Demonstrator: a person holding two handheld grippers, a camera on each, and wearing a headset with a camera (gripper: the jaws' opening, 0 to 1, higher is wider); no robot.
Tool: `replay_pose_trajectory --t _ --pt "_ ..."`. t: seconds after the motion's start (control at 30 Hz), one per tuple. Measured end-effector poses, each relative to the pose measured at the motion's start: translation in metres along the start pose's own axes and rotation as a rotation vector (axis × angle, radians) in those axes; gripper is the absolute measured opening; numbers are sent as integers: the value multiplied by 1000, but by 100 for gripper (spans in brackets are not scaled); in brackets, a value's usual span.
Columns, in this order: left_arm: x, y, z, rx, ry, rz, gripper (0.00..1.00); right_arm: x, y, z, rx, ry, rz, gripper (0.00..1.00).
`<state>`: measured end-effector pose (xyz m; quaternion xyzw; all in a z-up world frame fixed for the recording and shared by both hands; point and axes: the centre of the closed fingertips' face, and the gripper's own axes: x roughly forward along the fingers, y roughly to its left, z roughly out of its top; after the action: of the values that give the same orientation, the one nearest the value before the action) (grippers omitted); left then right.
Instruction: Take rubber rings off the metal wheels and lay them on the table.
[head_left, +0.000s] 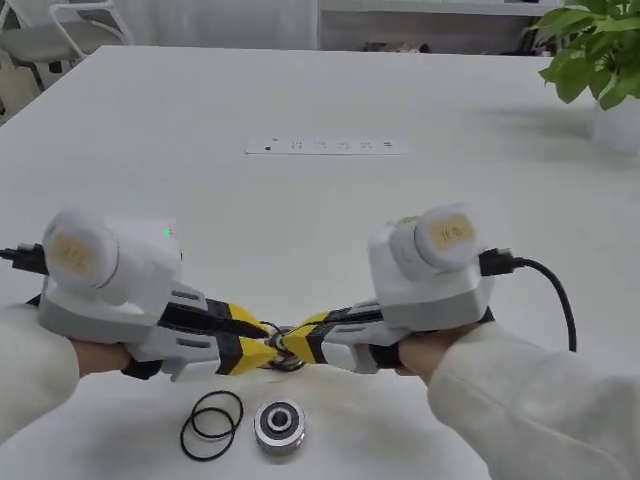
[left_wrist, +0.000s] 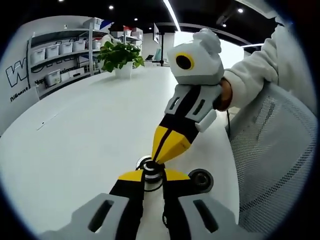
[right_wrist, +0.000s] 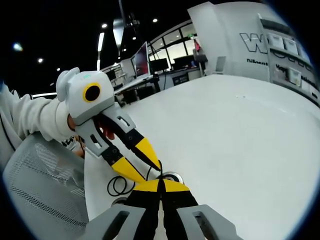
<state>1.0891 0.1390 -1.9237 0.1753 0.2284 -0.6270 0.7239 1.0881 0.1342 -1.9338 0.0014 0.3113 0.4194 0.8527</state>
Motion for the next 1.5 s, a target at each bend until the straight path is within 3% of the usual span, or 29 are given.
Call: replay_pose_trajectory --t 0.1,0.17,0.37,0.53,0.7,0.93,1.13,1.3,1.5 --pt "-8 -2 8 3 -19 0 14 -2 2 6 40 -33 22 0" --pt "-14 -3 12 36 -25 -1 18 -5 1 12 58 -55 23 0" --pt "-34 -6 28 37 -61 -3 41 -11 3 21 88 -91 40 0" --pt "-57 -2 36 62 -69 28 56 -15 6 28 87 -112 47 0" --pt "-80 -1 39 47 -92 56 62 -17 9 35 85 -131 55 0" --pt "-111 -3 31 60 -85 113 80 -18 15 39 86 -138 79 0" --pt "-131 -12 20 54 -80 129 83 -17 26 42 82 -137 112 0" --pt "-143 -19 5 40 -58 149 87 -11 39 37 68 -104 152 0" --pt "-148 -31 -23 -32 -22 150 88 2 54 21 22 -28 178 0"
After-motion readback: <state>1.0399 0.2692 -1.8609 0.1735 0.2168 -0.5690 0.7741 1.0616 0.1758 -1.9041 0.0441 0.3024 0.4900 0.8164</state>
